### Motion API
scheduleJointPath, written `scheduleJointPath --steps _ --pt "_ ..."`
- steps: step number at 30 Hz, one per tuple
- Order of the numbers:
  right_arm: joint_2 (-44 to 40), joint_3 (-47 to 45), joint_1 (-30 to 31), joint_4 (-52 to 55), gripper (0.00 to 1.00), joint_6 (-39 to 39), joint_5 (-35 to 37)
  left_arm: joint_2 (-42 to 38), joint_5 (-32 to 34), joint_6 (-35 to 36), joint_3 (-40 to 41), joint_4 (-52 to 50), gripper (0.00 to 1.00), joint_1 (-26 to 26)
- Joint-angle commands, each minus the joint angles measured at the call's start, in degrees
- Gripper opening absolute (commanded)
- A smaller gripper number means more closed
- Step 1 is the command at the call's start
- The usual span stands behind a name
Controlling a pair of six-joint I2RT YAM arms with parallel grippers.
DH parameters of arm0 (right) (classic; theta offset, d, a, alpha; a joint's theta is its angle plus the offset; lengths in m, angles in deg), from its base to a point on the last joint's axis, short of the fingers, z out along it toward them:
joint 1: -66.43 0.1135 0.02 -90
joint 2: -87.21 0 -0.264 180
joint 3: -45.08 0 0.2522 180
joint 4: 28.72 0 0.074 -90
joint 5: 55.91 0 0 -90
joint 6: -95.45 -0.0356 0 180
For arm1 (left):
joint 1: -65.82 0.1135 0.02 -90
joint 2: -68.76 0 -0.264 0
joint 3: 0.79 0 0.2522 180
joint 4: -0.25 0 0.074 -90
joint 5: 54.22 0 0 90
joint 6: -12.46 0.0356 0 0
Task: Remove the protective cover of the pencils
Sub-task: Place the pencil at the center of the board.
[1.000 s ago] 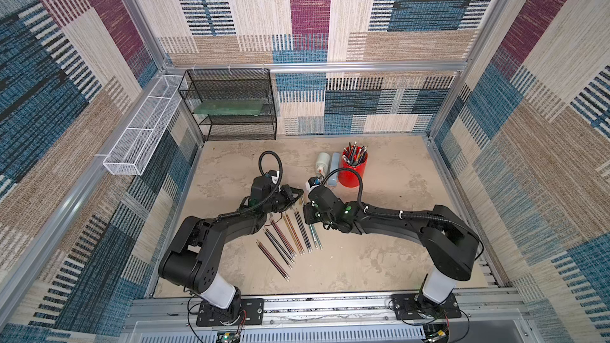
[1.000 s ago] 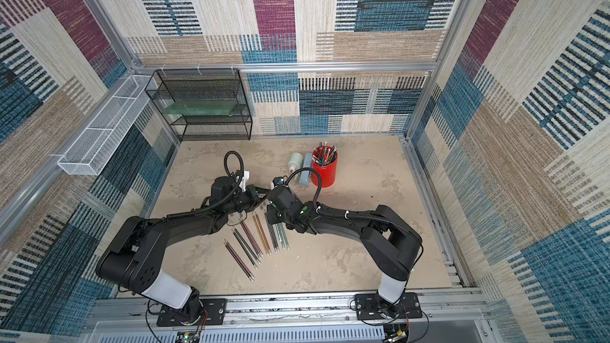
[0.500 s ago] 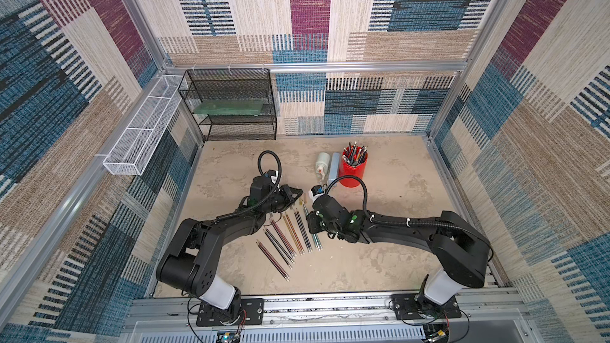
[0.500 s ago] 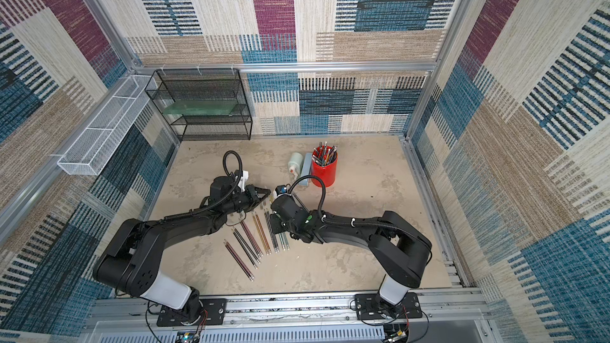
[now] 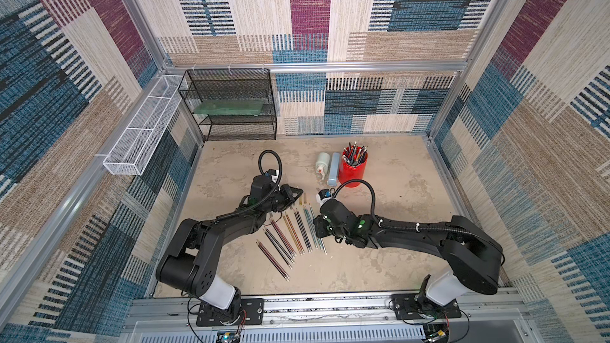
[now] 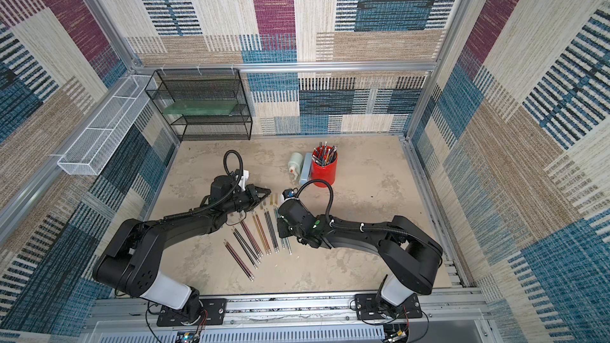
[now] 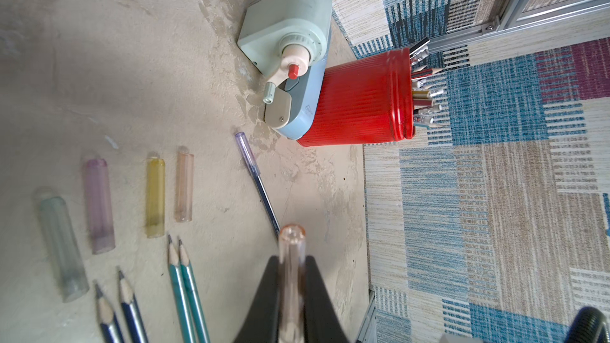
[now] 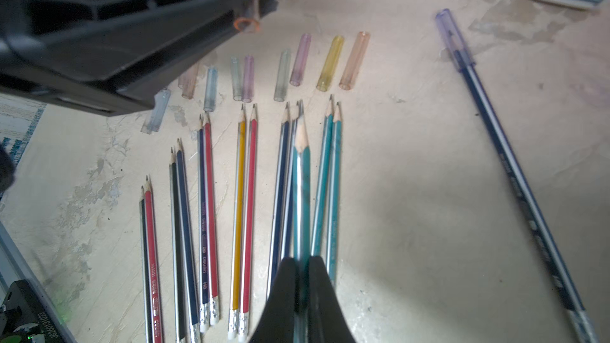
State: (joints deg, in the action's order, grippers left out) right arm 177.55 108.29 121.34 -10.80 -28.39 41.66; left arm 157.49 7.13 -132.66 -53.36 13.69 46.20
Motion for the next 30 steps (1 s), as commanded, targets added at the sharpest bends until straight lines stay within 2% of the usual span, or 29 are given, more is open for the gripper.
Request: scheduleJointPath --steps 1,21,30 --pt "-0.8 -1.15 -1.06 -1.53 0.01 -0.88 0.82 -0.79 1.38 2.98 -1.16 -3.56 0.01 0.01" --pt "7.84 -0.13 -6.31 -3.74 0.0 -0.43 -4.55 1.88 5.47 8.25 -9.11 -19.63 0.0 -1.84" --pt "11.73 1.88 -6.4 -3.18 0.07 -0.65 -5.35 5.49 6.83 11.91 -14.99 -26.67 0.0 -4.77"
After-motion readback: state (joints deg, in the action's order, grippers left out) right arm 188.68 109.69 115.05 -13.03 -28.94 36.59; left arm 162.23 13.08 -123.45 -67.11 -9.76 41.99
